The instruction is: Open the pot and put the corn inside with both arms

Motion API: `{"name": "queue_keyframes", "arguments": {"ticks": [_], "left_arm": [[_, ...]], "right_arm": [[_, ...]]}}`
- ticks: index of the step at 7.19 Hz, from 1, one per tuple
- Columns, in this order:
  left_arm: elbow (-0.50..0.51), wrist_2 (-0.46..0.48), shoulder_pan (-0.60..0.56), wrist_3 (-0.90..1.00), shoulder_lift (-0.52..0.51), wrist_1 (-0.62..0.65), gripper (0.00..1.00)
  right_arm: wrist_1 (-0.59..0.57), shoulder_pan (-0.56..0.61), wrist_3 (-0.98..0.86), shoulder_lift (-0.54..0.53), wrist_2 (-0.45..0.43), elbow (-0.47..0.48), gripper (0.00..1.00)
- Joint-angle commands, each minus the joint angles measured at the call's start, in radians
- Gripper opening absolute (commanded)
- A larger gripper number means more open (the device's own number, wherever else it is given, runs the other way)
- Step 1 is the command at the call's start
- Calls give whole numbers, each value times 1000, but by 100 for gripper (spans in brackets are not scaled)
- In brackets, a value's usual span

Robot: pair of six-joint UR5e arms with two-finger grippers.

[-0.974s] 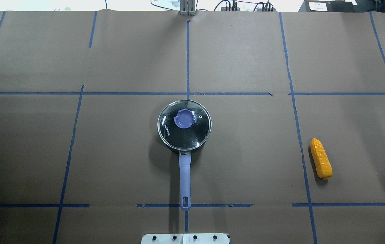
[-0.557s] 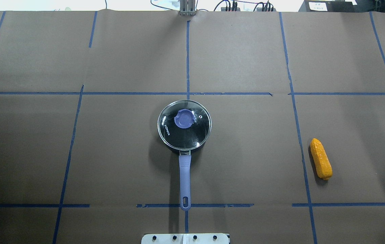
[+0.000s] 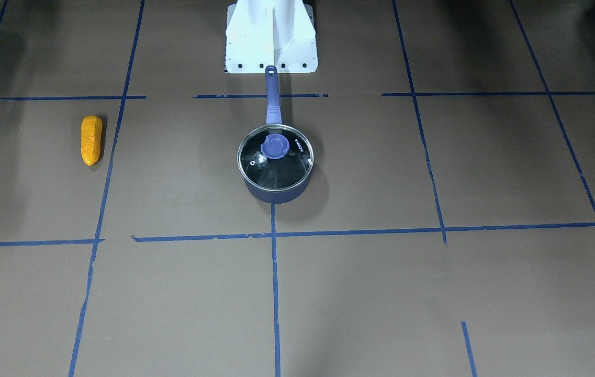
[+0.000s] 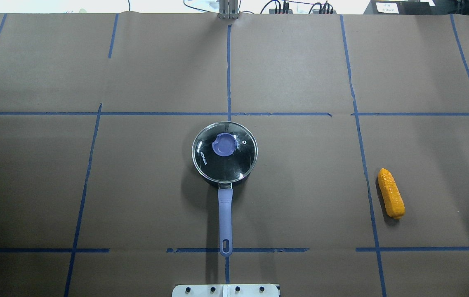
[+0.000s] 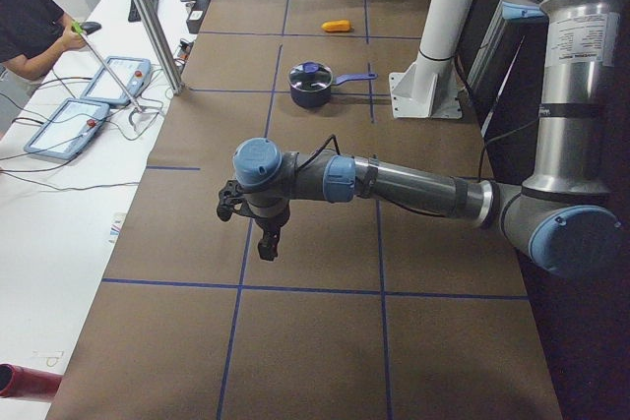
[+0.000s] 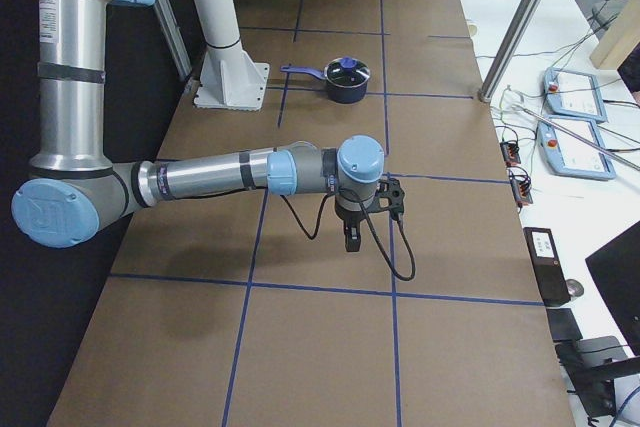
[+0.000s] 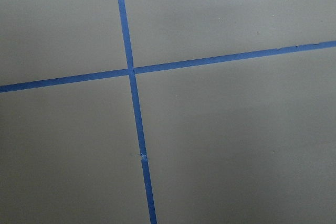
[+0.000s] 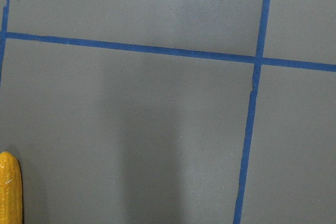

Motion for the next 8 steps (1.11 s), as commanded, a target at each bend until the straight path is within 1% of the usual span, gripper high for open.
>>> {"name": "queue_keyframes", "arguments": {"ticks": [1, 2, 3, 4, 5, 6, 7, 8], "left_arm": [[-42, -1, 22, -12, 5, 0, 100], [-104, 0, 126, -19, -9, 3, 100], [-202, 8, 232, -223, -21, 2, 100], [-288, 14, 322, -444, -71, 8, 100], [-336, 25, 427, -674, -143, 8, 100], [-335, 143, 583, -919, -297, 23, 100], [-317, 248, 778, -1169, -425, 61, 100], [-254, 322, 847, -1260, -536, 66, 100]], "right_arm": [[1, 0, -3, -1, -5, -2, 100], [1, 0, -6, -2, -6, -2, 100], [1, 0, -6, -5, -6, -3, 100], [1, -2, -7, -5, -9, -5, 100], [3, -2, -7, -5, -9, -5, 100], [3, -5, -6, -5, -9, -8, 100], [1, -6, -1, -7, -8, -11, 100], [1, -12, 2, -5, -6, -11, 100]]}}
